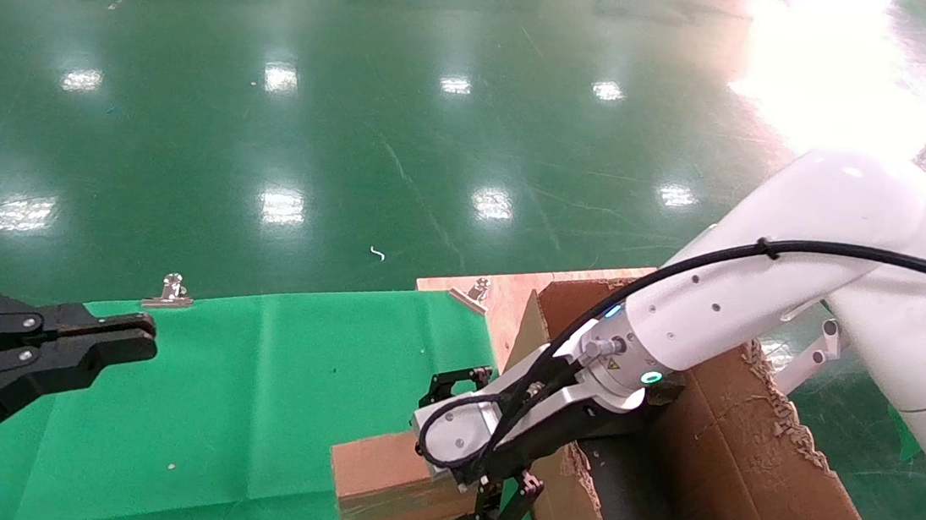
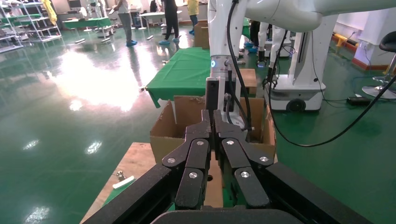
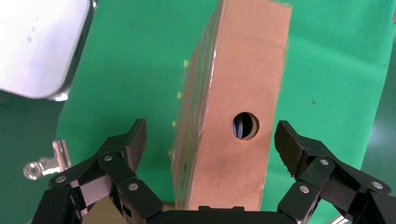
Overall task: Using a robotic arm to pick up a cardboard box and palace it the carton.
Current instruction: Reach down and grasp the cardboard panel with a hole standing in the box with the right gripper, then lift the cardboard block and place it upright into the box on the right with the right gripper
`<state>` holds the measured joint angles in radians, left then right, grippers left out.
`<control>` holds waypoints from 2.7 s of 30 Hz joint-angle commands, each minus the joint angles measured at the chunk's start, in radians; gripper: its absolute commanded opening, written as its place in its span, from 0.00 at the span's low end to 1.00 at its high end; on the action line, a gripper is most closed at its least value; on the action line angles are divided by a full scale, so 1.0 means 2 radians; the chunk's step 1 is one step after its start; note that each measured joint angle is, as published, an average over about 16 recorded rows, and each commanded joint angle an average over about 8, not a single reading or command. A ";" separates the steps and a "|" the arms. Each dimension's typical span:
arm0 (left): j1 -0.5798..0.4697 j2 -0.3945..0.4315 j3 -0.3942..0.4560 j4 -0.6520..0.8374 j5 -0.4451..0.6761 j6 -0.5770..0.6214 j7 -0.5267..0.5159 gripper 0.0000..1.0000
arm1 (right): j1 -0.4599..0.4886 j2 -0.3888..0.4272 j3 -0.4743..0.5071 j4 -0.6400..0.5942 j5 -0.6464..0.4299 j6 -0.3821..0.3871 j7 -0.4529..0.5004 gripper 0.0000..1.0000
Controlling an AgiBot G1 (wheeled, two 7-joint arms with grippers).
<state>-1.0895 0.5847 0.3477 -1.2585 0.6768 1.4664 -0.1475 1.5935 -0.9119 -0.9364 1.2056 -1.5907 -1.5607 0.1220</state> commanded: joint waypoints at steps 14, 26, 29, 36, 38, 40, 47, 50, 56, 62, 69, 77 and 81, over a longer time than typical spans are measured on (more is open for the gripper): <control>0.000 0.000 0.000 0.000 0.000 0.000 0.000 1.00 | 0.003 -0.005 -0.011 0.000 -0.008 0.003 -0.004 0.00; 0.000 0.000 0.000 0.000 0.000 0.000 0.000 1.00 | 0.002 -0.004 -0.008 0.001 -0.006 0.002 -0.003 0.00; 0.000 0.000 0.000 0.000 0.000 0.000 0.000 1.00 | 0.002 -0.004 -0.008 0.001 -0.006 0.002 -0.003 0.00; 0.000 0.000 0.000 0.000 0.000 0.000 0.000 1.00 | 0.002 -0.004 -0.007 0.001 -0.005 0.002 -0.003 0.00; 0.000 0.000 0.000 0.000 0.000 0.000 0.000 1.00 | 0.002 -0.004 -0.008 0.001 -0.005 0.002 -0.003 0.00; 0.000 0.000 0.000 0.000 0.000 0.000 0.000 1.00 | 0.001 -0.004 -0.008 0.001 -0.004 0.001 -0.003 0.00; 0.000 0.000 0.000 0.000 0.000 0.000 0.000 1.00 | 0.019 -0.001 -0.004 -0.006 0.013 -0.001 -0.006 0.00; 0.000 0.000 0.000 0.000 0.000 0.000 0.000 1.00 | 0.043 0.001 0.000 -0.013 0.024 -0.004 -0.008 0.00; 0.000 0.000 0.000 0.000 0.000 0.000 0.000 1.00 | 0.115 0.003 0.001 -0.033 0.041 -0.009 -0.015 0.00; 0.000 0.000 0.000 0.000 0.000 0.000 0.000 1.00 | 0.192 0.002 -0.006 -0.062 0.057 -0.010 -0.028 0.00; 0.000 0.000 0.000 0.000 0.000 0.000 0.000 1.00 | 0.237 0.000 -0.018 -0.093 0.085 -0.008 -0.045 0.00; 0.000 0.000 0.000 0.000 0.000 0.000 0.000 1.00 | 0.248 0.020 -0.039 -0.108 0.103 -0.008 -0.059 0.00; 0.000 0.000 0.000 0.000 0.000 0.000 0.000 1.00 | 0.259 0.046 -0.054 -0.113 0.101 -0.010 -0.067 0.00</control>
<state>-1.0895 0.5845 0.3481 -1.2582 0.6760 1.4661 -0.1472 2.1154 -0.8144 -1.0487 0.9782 -1.3953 -1.5800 -0.0114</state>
